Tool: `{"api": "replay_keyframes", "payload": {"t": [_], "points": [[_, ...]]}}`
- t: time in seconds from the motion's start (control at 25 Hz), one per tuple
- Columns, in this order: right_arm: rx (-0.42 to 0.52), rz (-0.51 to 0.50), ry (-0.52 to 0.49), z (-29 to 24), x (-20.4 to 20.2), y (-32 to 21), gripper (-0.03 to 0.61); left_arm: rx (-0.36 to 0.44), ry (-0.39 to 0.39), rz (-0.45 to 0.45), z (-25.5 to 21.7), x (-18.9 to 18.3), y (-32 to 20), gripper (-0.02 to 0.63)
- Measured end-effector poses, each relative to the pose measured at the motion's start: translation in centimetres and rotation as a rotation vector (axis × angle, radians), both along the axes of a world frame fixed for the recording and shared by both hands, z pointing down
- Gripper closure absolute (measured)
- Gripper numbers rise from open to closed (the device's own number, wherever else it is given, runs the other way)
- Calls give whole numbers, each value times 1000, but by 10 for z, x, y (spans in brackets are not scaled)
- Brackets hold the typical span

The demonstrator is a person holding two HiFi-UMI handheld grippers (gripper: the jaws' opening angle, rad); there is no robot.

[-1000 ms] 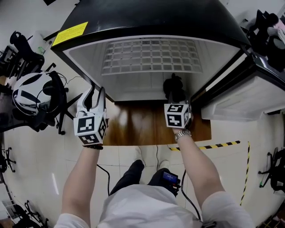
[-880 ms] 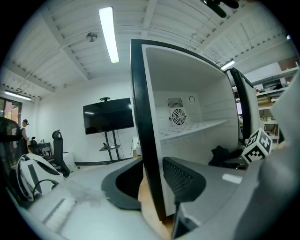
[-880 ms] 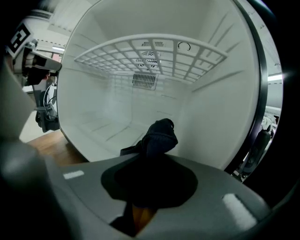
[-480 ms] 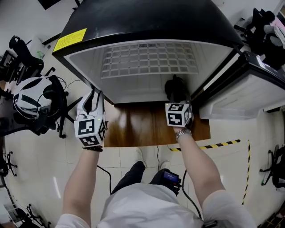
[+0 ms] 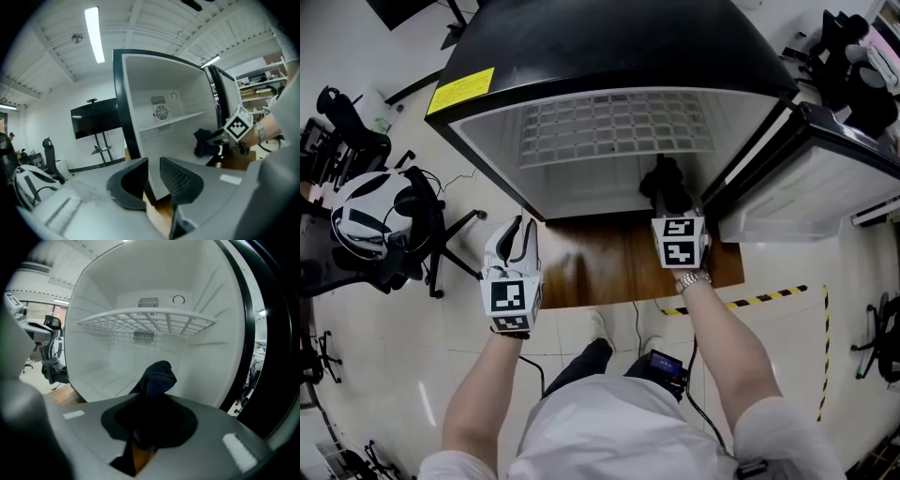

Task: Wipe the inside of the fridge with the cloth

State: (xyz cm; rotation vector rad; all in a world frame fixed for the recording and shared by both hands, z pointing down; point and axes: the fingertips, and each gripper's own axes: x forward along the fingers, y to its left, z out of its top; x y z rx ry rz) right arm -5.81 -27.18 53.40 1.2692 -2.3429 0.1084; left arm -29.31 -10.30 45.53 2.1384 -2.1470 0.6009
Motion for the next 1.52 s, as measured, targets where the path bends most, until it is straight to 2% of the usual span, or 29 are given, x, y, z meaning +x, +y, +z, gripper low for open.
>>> {"api": "replay_keyframes", "payload": {"t": [0.16, 0.36, 0.52, 0.72, 0.8, 0.92, 1.12, 1.28, 1.4, 1.52], "points": [[25, -85, -28, -21, -12, 16, 500, 14, 64, 158, -2, 33, -12, 518], [55, -234, -45, -45, -28, 45, 500, 14, 172, 398, -16, 74, -34, 459], [57, -361, -66, -65, -41, 72, 500, -29, 287, 602, -20, 106, -44, 419], [42, -477, -107, -86, -53, 102, 500, -118, 399, 822, -19, 132, -44, 336], [41, -513, -117, -94, -57, 113, 500, -169, 452, 896, -17, 139, -43, 298], [19, -573, -140, -104, -63, 131, 500, -222, 489, 983, -16, 144, -39, 285], [-31, -686, -169, -115, -73, 154, 500, -283, 488, 1135, -22, 158, -22, 291], [-48, -739, -171, -121, -77, 160, 500, -331, 487, 1232, -25, 169, -7, 354], [-61, -754, -178, -122, -72, 158, 500, -331, 476, 1251, -27, 173, -6, 404], [-75, -759, -197, -125, -65, 155, 499, -317, 463, 1220, -27, 174, -13, 490]]}}
